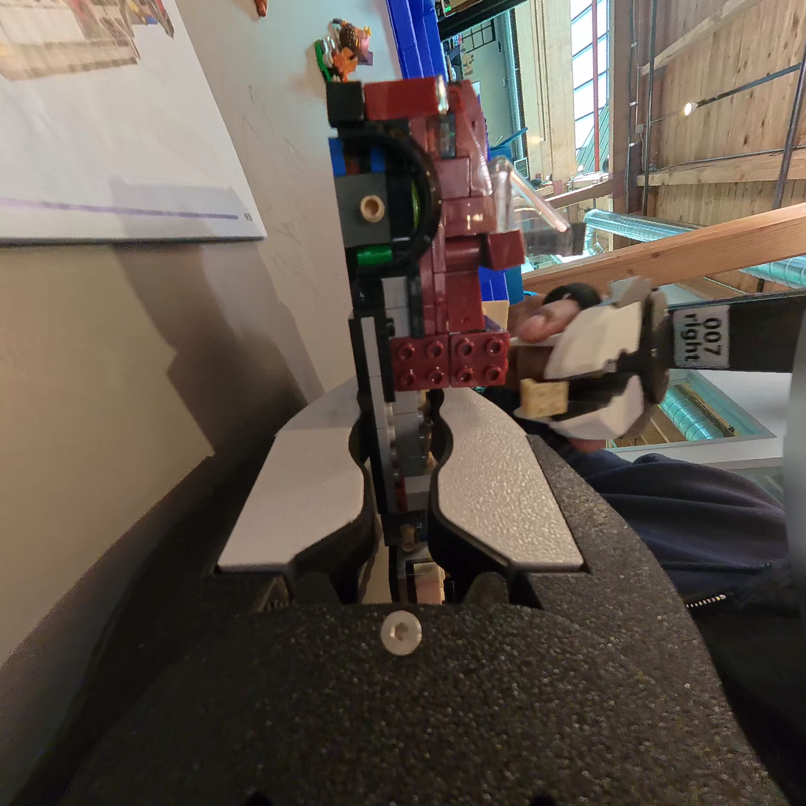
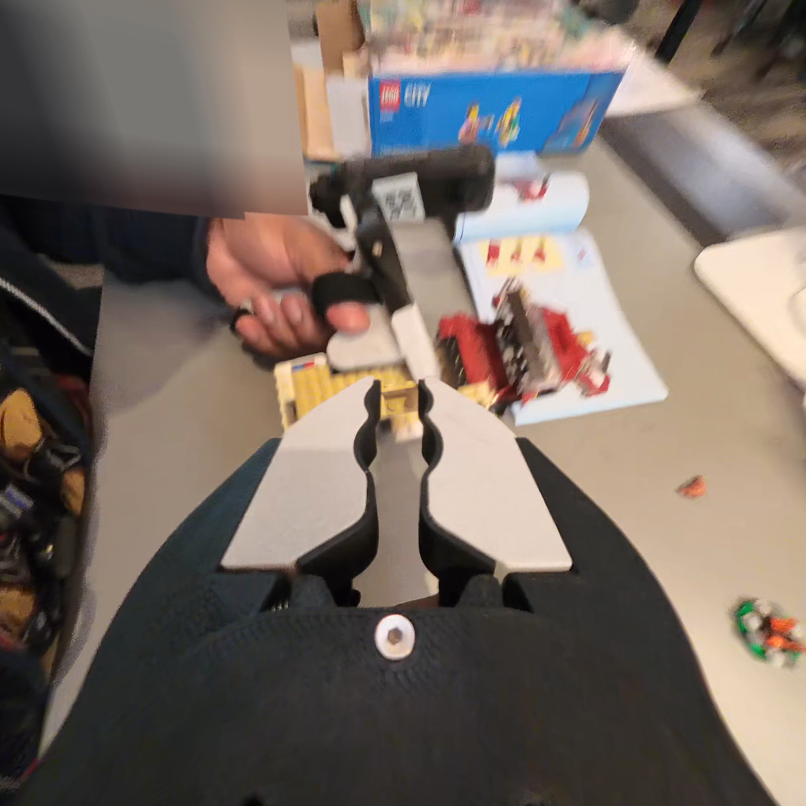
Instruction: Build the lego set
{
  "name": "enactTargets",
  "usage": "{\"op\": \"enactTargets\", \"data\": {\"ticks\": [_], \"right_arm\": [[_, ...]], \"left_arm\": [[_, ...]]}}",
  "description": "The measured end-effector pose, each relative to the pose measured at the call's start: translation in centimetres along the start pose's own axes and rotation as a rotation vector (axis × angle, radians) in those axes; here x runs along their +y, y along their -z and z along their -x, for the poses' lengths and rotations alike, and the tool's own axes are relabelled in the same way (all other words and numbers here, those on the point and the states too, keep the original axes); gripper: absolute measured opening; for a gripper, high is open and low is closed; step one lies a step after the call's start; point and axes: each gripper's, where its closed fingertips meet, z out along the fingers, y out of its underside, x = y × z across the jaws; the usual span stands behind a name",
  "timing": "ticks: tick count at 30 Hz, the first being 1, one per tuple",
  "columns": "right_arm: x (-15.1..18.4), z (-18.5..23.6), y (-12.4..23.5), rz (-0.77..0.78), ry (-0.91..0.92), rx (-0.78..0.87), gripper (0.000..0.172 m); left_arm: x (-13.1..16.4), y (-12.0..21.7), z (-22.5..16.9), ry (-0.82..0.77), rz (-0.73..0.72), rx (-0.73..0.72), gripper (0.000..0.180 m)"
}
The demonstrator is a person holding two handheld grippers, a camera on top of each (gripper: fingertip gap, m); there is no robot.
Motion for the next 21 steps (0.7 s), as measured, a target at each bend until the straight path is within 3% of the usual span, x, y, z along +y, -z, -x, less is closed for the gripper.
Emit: {"op": "enactTargets", "data": {"ticks": [4,9,21], "right_arm": [[-3.1,-0.7,-1.3,-0.105,0.065,0.014,0.016],[-2.0,-1.3,-3.7,-0.085,0.058,-0.01,0.016],[-0.9,-1.7,-3.8,-0.083,0.159,0.077,0.015]], "left_arm": [[0.9,-0.5,-0.3,-0.002,0.027,0.007,0.023],[1.2,-0.7,-0.4,-0.024,0.037,-0.001,0.023],[1.5,-0.9,-0.4,-0.025,0.033,-0.019,0.024]]}}
